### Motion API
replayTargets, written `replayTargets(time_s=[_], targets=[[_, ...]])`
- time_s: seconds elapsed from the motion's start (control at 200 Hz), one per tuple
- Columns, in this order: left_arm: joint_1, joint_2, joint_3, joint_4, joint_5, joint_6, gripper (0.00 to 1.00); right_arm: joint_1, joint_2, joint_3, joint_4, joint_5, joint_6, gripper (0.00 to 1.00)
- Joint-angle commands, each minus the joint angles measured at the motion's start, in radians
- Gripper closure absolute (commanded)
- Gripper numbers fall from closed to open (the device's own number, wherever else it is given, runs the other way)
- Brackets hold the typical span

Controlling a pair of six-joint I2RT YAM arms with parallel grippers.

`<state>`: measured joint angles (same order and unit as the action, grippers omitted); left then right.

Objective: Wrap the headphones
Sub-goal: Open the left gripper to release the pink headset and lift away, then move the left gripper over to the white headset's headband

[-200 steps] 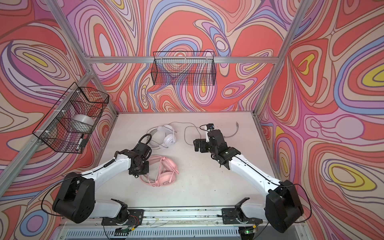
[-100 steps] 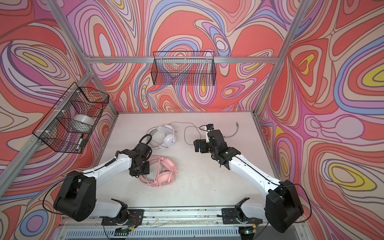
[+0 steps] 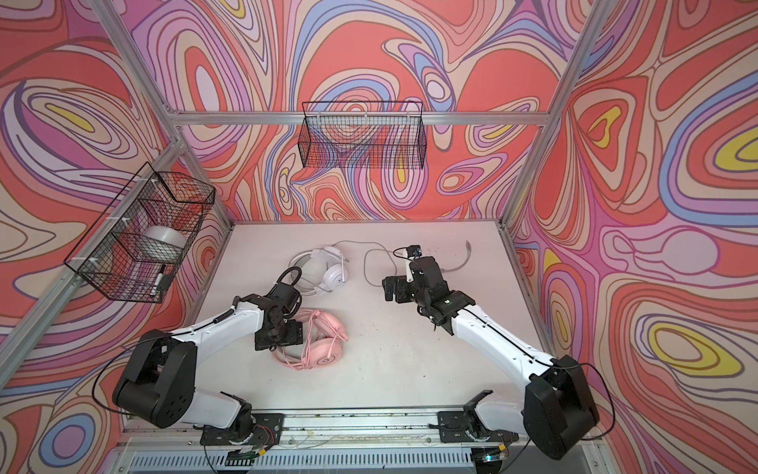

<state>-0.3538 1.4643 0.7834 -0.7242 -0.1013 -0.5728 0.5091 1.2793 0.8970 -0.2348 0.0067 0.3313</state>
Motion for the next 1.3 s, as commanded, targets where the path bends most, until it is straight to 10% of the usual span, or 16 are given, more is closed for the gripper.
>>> replayTargets(time_s=[0.0, 0.726, 1.292], targets=[[0.004, 0.005, 0.025, -0.004, -0.006, -0.014, 0.08, -0.006, 0.003, -0.001, -0.008, -0.012, -0.014, 0.02], [0.008, -0.180, 0.279, -0.170, -0.148, -0.022, 0.07, -0.006, 0.039, 0.063, -0.024, -0.140, -0.098, 0.02], [0.145, 0.138, 0.635, -0.156, 0.100, 0.026, 0.15, -0.006, 0.081, 0.135, 0.008, -0.150, -0.064, 0.02]])
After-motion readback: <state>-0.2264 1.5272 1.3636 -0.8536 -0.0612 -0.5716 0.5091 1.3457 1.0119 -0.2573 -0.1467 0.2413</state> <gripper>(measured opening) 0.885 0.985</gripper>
